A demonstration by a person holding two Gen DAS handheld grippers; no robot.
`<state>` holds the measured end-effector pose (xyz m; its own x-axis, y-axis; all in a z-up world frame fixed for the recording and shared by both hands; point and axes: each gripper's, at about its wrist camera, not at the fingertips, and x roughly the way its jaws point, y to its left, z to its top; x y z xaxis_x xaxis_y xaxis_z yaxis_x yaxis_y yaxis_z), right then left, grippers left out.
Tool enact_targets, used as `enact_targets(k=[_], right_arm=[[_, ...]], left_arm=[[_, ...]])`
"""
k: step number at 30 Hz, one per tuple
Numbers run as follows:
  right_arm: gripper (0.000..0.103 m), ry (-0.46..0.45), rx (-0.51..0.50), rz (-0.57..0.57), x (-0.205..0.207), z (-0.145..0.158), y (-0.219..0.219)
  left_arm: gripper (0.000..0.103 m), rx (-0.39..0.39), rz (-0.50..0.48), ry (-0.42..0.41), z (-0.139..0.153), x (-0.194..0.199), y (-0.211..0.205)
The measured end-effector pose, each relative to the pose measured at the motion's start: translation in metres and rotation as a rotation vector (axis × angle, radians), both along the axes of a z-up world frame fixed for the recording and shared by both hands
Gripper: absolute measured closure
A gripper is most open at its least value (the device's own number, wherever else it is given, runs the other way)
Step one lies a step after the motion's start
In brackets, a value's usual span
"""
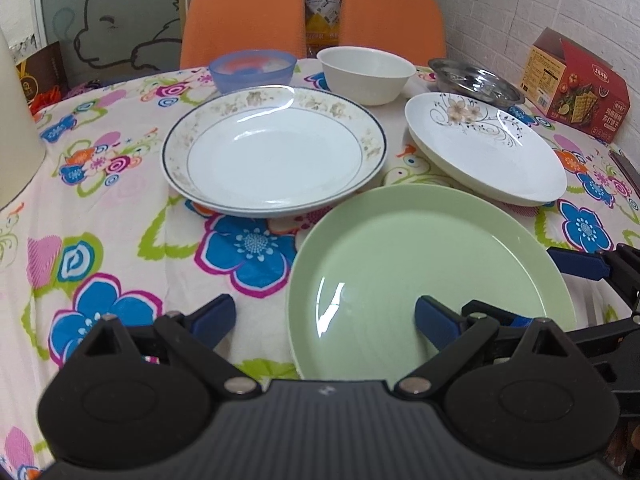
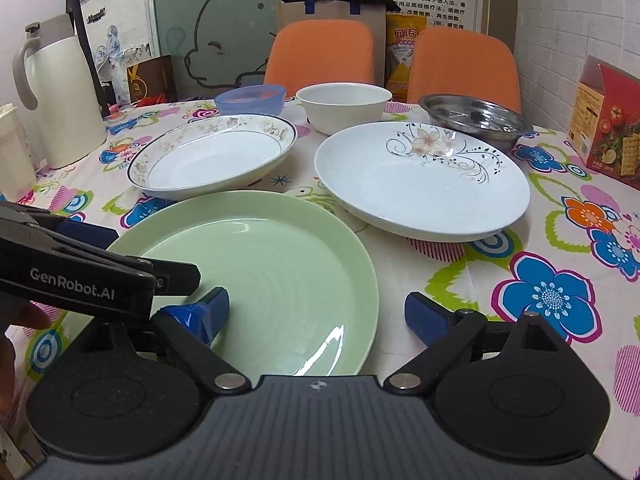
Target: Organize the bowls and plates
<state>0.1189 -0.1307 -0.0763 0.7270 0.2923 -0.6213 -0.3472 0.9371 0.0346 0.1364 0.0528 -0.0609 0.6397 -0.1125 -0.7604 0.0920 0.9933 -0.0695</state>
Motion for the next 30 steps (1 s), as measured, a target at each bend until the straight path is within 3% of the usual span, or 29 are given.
enact_targets(k=[6, 10, 15, 21, 25, 30], right_arm=[[0.02, 0.063, -0.018, 0.016, 0.003, 0.005, 0.0], [0.021, 0.13, -0.048, 0.056, 0.004, 0.012, 0.009], [0.019, 0.103, -0.029, 0.072, -0.002, 0.006, 0.01], [0.024, 0.029, -0.015, 0.069, -0.009, 0.003, 0.009], [0.026, 0.015, -0.03, 0.06, -0.017, 0.01, 0.019], [0.025, 0.006, 0.053, 0.084, -0.03, 0.021, 0.036]], left_arm=[[0.007, 0.008, -0.086, 0.09, 0.005, 0.014, 0.002], [0.008, -0.033, -0.134, 0.109, 0.006, 0.014, 0.005], [0.042, -0.003, -0.164, 0.021, 0.006, 0.001, -0.005], [0.053, 0.005, -0.086, 0.012, 0.012, -0.002, -0.001], [0.053, -0.032, -0.045, 0.03, 0.021, -0.015, 0.021], [0.053, -0.02, 0.062, 0.032, 0.026, -0.041, 0.065]])
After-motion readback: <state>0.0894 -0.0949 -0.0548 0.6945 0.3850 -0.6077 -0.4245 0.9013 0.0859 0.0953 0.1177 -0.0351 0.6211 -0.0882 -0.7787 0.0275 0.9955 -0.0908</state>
